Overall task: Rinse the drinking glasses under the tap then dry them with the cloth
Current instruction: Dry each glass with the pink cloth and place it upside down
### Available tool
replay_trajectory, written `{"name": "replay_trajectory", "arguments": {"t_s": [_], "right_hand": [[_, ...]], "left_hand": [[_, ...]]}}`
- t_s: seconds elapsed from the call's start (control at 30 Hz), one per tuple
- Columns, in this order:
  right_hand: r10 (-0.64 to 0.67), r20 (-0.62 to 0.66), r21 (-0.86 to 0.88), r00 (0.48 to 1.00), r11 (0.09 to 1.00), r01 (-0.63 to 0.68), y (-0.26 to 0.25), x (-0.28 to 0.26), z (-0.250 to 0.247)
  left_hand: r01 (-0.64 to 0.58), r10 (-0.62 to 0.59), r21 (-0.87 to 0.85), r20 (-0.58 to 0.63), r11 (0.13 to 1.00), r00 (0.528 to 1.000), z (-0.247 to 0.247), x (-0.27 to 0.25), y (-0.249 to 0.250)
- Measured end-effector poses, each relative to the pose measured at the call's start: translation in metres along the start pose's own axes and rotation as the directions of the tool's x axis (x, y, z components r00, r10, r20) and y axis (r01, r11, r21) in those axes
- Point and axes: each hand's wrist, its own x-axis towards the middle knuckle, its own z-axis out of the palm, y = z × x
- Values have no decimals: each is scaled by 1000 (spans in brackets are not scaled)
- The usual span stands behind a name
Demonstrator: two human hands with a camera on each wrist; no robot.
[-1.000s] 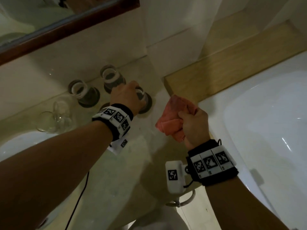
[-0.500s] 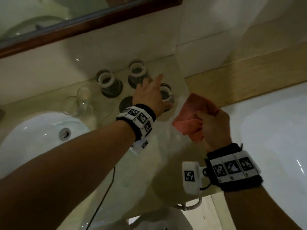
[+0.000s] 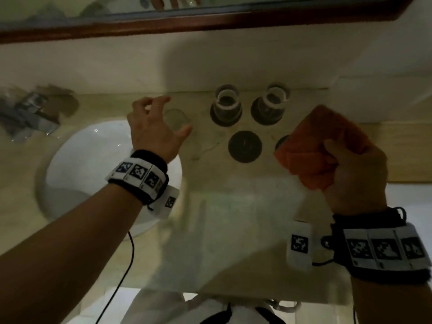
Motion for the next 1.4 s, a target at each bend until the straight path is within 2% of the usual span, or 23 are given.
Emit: {"name": "replay_trajectory", "arguments": {"t_s": [0.13,0.3,0.4,0.57,0.7,0.77,0.87,1.0,1.03,1.1,1.17,1.23,1.3,1.33,1.4], "right_hand": [[-37,78,-26,996,999,39,7,8,41],[-6,86,-22,996,1000,8,25,14,80],[2,93,-33,996,999,1,34,13,99],[-76,152,-82,985,993,90,46,2,127],[-164,215,-158,963,967,200,53,-17,159],[-201,349,-195,916,940,280,59,-31,185],[-173,576,-289,799,871,397,74,-56,229],[-148,695,-372,703,764,528,89,-82,279],[-131,712,-365,690,770,522,92,-88,290],[-67,721,-320,690,851,416,95,-97,308],[2,688,-315,726,902,296,99,-102,323],[34,649,-328,760,914,239,101,-101,332],[59,646,-356,761,905,232,104,-98,337],[76,643,-370,762,902,223,107,-96,339],[83,633,-375,770,902,212,111,-98,344]], "left_hand": [[88,-80,-48,140,995,987,12,21,-22],[175,-121,-216,239,961,963,28,33,-34],[190,-111,-291,266,938,957,33,36,-36],[177,-73,-399,263,900,962,23,30,-49],[222,-76,-591,262,776,962,-7,16,-71],[228,-74,-691,246,686,966,-25,7,-81],[243,-76,-812,240,531,968,-52,-3,-96],[259,-69,-892,252,369,965,-82,-8,-123],[253,-56,-896,250,365,967,-89,-8,-132],[234,-29,-885,243,402,970,-101,-9,-149],[211,6,-879,236,427,972,-110,-11,-165],[177,38,-863,221,472,975,-119,-13,-178],[142,62,-848,201,511,978,-121,-14,-190],[134,67,-855,192,502,979,-120,-13,-195],[169,43,-893,205,417,978,-117,-14,-203]]}}
